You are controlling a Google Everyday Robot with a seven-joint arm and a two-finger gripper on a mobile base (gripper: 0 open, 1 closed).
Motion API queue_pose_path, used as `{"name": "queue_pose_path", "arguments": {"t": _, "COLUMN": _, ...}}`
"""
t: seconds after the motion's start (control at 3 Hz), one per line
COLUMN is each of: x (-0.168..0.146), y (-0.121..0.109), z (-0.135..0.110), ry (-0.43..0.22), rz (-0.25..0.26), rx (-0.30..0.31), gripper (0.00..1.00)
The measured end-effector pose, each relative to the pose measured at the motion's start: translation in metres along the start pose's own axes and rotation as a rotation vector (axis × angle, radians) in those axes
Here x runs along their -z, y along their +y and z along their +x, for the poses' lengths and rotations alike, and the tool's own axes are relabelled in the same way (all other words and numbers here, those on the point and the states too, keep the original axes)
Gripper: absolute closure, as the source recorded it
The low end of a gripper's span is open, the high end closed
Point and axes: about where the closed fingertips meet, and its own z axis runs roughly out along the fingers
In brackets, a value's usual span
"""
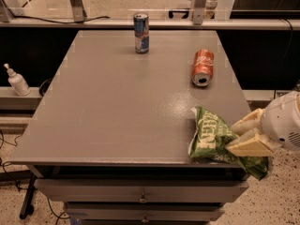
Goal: Pick green jalapeno chip bag
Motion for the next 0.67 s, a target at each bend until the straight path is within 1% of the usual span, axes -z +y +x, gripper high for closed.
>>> {"name": "queue_pose_path", "arguments": {"t": 0.33, "x": -0.001, "y": 0.0022, "z": 0.0, "ry": -0.007, "rz": 0.005, "rx": -0.001, "gripper": 0.86}}
{"name": "queue_pose_path", "arguments": {"t": 0.67, "x": 0.0007, "y": -0.0023, "z": -0.0026, "ry": -0.011, "rz": 0.013, "rx": -0.011, "gripper": 1.0}}
